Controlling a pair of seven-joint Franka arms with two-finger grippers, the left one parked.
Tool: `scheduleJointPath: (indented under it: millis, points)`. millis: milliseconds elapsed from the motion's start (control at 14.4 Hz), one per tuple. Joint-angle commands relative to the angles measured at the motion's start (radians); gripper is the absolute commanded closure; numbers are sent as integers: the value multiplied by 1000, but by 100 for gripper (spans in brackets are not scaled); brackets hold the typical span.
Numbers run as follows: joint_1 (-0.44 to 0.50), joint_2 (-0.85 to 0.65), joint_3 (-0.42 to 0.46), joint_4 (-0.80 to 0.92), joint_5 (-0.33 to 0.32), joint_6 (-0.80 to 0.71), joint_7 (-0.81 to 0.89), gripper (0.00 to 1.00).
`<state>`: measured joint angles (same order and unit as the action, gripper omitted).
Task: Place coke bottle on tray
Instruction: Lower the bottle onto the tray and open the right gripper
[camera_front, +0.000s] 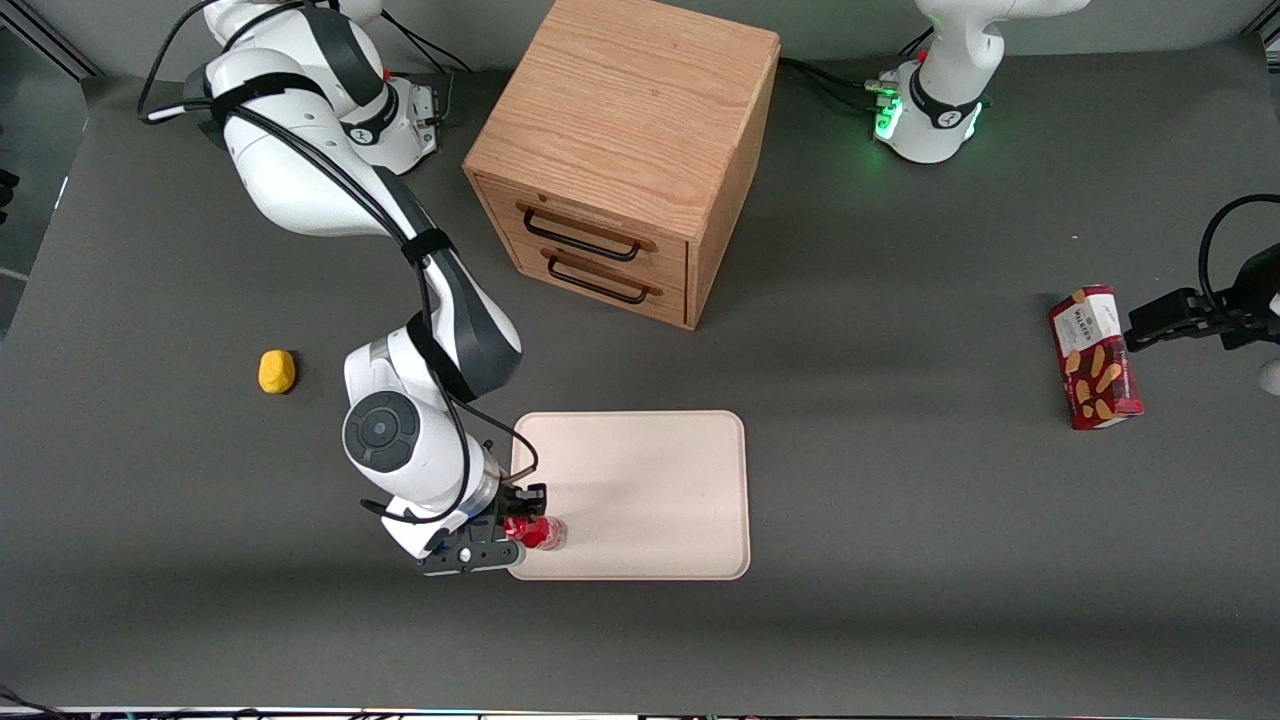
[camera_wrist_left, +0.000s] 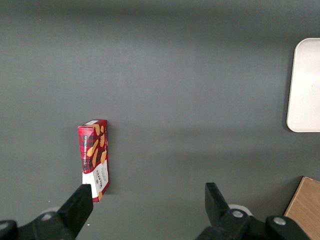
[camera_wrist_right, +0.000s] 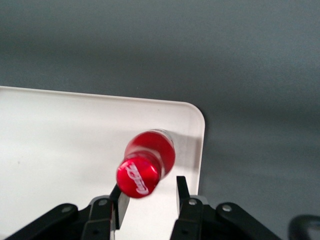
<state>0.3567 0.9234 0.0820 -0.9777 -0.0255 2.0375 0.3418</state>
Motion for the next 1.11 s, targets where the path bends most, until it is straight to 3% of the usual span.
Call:
scheduleJointPath:
  millis: [0, 69, 139, 278, 764, 1042]
  points:
    - [-1, -3, -2, -19, -13, 26, -12, 55]
    - [-1, -3, -2, -19, -13, 24, -12, 52]
    - [-1, -3, -2, -19, -11, 24, -9, 39]
    - [-1, -3, -2, -19, -13, 29, -3, 0]
    - [1, -58, -2, -19, -4, 30, 6, 0]
    - [-19, -184, -27, -56, -4, -145, -9, 0]
